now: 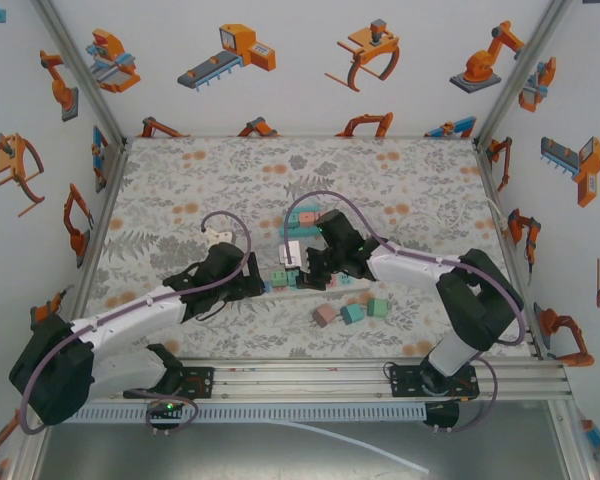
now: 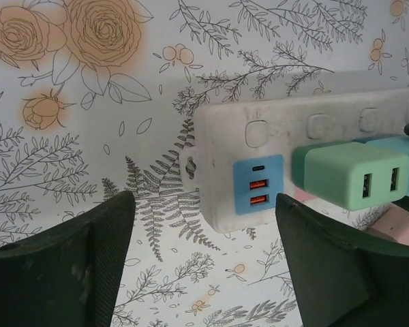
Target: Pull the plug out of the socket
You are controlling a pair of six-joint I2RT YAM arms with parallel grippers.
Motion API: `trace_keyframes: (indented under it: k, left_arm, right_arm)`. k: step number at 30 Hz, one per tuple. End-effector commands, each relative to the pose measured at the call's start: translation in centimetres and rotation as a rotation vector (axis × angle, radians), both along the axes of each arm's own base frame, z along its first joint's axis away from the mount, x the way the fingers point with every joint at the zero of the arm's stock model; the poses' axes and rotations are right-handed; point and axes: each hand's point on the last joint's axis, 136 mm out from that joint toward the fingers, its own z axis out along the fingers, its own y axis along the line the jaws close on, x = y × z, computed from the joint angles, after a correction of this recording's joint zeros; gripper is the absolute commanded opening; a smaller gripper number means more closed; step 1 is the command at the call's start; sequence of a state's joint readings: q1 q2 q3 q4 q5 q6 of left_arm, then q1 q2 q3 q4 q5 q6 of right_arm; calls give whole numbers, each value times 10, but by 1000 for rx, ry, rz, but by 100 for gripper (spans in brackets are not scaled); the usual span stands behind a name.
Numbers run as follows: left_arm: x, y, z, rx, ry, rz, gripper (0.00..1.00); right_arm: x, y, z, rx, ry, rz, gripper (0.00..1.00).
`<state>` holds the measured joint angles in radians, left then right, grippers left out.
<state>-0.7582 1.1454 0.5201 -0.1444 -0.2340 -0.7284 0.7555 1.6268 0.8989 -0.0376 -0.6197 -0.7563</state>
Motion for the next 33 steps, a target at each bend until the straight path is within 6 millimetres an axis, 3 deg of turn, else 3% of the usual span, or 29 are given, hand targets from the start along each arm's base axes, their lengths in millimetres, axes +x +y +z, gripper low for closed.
trace_keyframes:
  k: [1, 15, 33]
  left_arm:
    - [-2, 1, -8, -6, 22, 6, 74]
    - [-5, 4, -30, 59, 83, 0, 63]
    - [-8, 13, -35, 115, 107, 13, 63]
  right_arm:
    - [1, 10, 13, 41, 0, 21, 42]
    - [2, 14, 20, 69, 9, 16, 31]
    - [6, 24, 50, 151, 42, -12, 20]
